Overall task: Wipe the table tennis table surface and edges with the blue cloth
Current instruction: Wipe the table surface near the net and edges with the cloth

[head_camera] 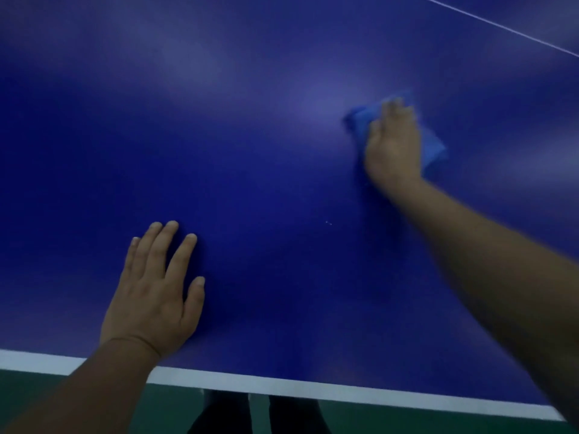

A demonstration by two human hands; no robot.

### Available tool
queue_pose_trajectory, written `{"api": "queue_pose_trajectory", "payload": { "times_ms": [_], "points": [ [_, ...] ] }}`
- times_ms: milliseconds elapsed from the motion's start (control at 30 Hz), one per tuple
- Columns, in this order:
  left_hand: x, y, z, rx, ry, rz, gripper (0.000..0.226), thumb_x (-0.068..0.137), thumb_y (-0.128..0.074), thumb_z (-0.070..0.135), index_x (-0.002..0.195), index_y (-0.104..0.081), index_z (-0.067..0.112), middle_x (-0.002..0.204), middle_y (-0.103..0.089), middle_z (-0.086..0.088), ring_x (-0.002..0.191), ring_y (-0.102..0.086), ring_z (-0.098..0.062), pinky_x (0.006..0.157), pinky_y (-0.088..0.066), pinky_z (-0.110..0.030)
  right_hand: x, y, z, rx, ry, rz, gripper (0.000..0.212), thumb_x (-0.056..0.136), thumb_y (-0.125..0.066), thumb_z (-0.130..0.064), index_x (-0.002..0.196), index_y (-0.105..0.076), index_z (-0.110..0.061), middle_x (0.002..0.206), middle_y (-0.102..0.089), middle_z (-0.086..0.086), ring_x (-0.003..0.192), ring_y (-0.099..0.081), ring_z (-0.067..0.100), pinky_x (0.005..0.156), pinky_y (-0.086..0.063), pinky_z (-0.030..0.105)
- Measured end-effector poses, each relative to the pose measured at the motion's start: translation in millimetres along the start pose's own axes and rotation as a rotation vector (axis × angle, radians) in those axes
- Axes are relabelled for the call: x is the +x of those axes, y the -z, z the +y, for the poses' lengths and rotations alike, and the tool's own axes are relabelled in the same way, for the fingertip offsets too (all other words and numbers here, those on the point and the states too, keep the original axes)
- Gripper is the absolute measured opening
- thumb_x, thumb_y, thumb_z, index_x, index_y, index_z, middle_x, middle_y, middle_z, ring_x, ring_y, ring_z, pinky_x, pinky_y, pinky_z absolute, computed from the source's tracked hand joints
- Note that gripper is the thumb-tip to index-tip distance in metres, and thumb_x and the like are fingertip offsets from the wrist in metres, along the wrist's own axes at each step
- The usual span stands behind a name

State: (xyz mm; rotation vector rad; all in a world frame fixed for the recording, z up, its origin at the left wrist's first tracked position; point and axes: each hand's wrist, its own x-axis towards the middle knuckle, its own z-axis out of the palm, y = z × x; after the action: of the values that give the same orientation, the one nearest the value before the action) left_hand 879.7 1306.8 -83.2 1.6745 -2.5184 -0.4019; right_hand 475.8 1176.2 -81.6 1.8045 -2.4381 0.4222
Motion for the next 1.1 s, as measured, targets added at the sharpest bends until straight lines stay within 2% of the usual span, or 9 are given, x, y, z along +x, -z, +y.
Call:
{"api": "queue_pose_trajectory", "payload": {
  "times_ms": [233,333,433,500,733,800,967,1033,1100],
  "points": [
    [-1,0,-1,-0.029,0.002,0.005,0.065,0.096,-0.033,0.041,0.145,-0.046,-0.001,0.157,-0.032,-0.022,0.149,-0.022,-0.040,0.123,-0.014,-0.056,-186,31,-72,0.069,0.716,-0.442,0.054,0.103,-0.036,-0.042,0.152,-0.040,-0.021,0.161,-0.033,0.008,0.150,-0.025,0.034,0.121,-0.018,0.057],
    [-1,0,-1,-0.040,0.005,0.012,0.065,0.097,-0.033,0.042,0.146,-0.045,0.001,0.157,-0.031,-0.021,0.150,-0.021,-0.038,0.125,-0.011,-0.053,-132,31,-26,-0.042,0.378,-0.344,0.058,0.099,-0.031,-0.042,0.150,-0.044,-0.018,0.159,-0.035,0.011,0.148,-0.028,0.040,0.115,-0.025,0.064],
    [-2,1,-2,-0.082,-0.003,0.030,0.065,0.097,-0.034,0.044,0.146,-0.046,0.002,0.157,-0.032,-0.020,0.151,-0.021,-0.037,0.124,-0.013,-0.054,-87,27,-10,-0.079,-0.127,-0.312,0.061,0.103,-0.022,-0.047,0.159,-0.025,-0.025,0.168,-0.014,0.001,0.155,-0.008,0.029,0.122,-0.010,0.058],
    [-1,2,-4,-0.121,-0.012,0.040,0.065,0.097,-0.035,0.044,0.146,-0.047,0.003,0.157,-0.033,-0.019,0.151,-0.021,-0.036,0.124,-0.012,-0.054,-101,22,-47,-0.073,-0.183,-0.281,0.059,0.104,-0.026,-0.046,0.160,-0.021,-0.027,0.169,-0.010,0.000,0.155,-0.005,0.028,0.122,-0.005,0.057],
    [-8,12,-8,-0.316,0.047,0.098,0.062,0.095,-0.036,0.039,0.141,-0.051,0.001,0.155,-0.036,-0.020,0.148,-0.026,-0.037,0.124,-0.009,-0.053,-310,48,-131,0.069,0.630,-0.418,0.053,0.103,-0.037,-0.045,0.153,-0.040,-0.027,0.164,-0.028,0.004,0.153,-0.019,0.033,0.120,-0.014,0.062],
    [-26,15,-21,-0.256,0.091,0.161,0.056,0.095,-0.040,0.034,0.140,-0.051,0.002,0.154,-0.036,-0.020,0.146,-0.027,-0.037,0.124,-0.008,-0.056,-309,59,-75,0.016,0.429,-0.374,0.054,0.100,-0.038,-0.042,0.151,-0.041,-0.025,0.162,-0.031,0.005,0.151,-0.023,0.036,0.116,-0.021,0.065],
    [-77,16,-67,-0.130,0.289,0.199,0.058,0.094,-0.037,0.038,0.140,-0.047,0.004,0.155,-0.033,-0.020,0.148,-0.022,-0.036,0.122,0.002,-0.054,-279,80,-10,-0.124,-0.582,-0.288,0.067,0.097,-0.015,-0.053,0.160,-0.021,-0.031,0.169,-0.010,-0.002,0.155,-0.006,0.030,0.119,-0.008,0.065],
    [-80,12,-74,-0.097,0.332,0.177,0.061,0.094,-0.035,0.041,0.141,-0.044,0.005,0.156,-0.030,-0.020,0.149,-0.019,-0.037,0.121,0.003,-0.057,-275,62,-71,-0.125,-0.569,-0.240,0.067,0.097,-0.014,-0.052,0.159,-0.023,-0.030,0.168,-0.013,0.001,0.154,-0.009,0.033,0.118,-0.008,0.067],
    [-78,10,-73,-0.058,0.340,0.158,0.062,0.094,-0.035,0.044,0.144,-0.041,0.007,0.157,-0.027,-0.019,0.150,-0.017,-0.036,0.122,0.001,-0.059,-285,39,-149,-0.087,-0.247,-0.234,0.063,0.099,-0.020,-0.049,0.158,-0.028,-0.029,0.166,-0.020,0.003,0.153,-0.015,0.035,0.118,-0.008,0.066]
  ]
}}
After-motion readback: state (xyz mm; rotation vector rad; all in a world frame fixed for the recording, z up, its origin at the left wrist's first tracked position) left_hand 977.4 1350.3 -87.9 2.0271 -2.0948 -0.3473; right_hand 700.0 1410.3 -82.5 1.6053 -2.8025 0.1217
